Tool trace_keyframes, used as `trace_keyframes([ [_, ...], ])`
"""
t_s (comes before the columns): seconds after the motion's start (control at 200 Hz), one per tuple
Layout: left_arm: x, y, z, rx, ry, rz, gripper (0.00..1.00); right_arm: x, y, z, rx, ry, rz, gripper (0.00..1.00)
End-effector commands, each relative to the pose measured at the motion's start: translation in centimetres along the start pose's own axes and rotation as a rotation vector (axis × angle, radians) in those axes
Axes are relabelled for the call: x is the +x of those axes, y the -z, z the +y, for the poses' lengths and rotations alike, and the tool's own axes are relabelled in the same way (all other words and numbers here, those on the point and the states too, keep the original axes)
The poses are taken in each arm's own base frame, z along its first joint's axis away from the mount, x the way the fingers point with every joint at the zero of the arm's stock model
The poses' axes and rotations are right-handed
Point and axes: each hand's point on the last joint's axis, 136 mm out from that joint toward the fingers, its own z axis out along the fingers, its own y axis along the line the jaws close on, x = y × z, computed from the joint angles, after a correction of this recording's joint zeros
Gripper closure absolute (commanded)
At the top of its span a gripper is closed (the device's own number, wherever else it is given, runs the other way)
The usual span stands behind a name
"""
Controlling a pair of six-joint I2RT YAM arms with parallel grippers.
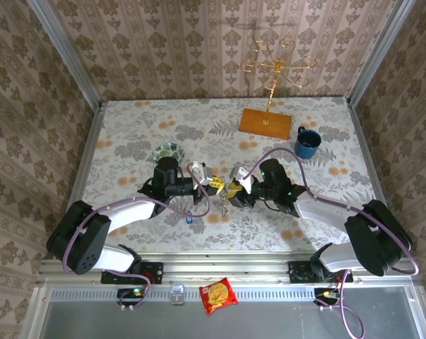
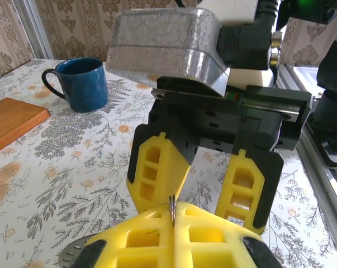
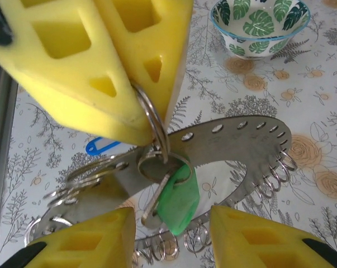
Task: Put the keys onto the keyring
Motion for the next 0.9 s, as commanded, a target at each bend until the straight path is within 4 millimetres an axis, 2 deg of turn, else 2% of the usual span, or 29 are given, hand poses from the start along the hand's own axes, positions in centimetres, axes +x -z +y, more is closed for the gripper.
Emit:
trace_keyframes([
  [0.0,-0.9,0.0,0.0,0.013,0.001,-0.04,1.0,-1.0,-0.6,-0.4,0.03,0.021,-0.056,0.6],
  [0.145,-1.0,0.0,0.0,0.009,0.006,-0.047,1.0,-0.8,-1.2,-1.0,0.063,0.032,-0.063,0.64],
  [0.345,-0.9,0.2,0.0,0.002,0.002,-0.039,1.0,-0.2,-0.6,-1.4,0.103,0.064,-0.027,0.87],
  [0.37,-0.9,0.2,0.1,0.001,0.0,-0.039,1.0,-1.1,0.0,-1.2,0.112,0.081,-0.048,0.89],
  [0.515,-0.8,0.3,0.2,-0.005,-0.006,-0.033,1.0,-1.7,1.0,-0.9,0.114,0.109,-0.035,1.0],
  [0.895,-0.1,0.2,-0.1,0.014,-0.025,0.024,1.0,-3.4,3.2,-0.6,0.143,0.139,-0.02,1.0],
])
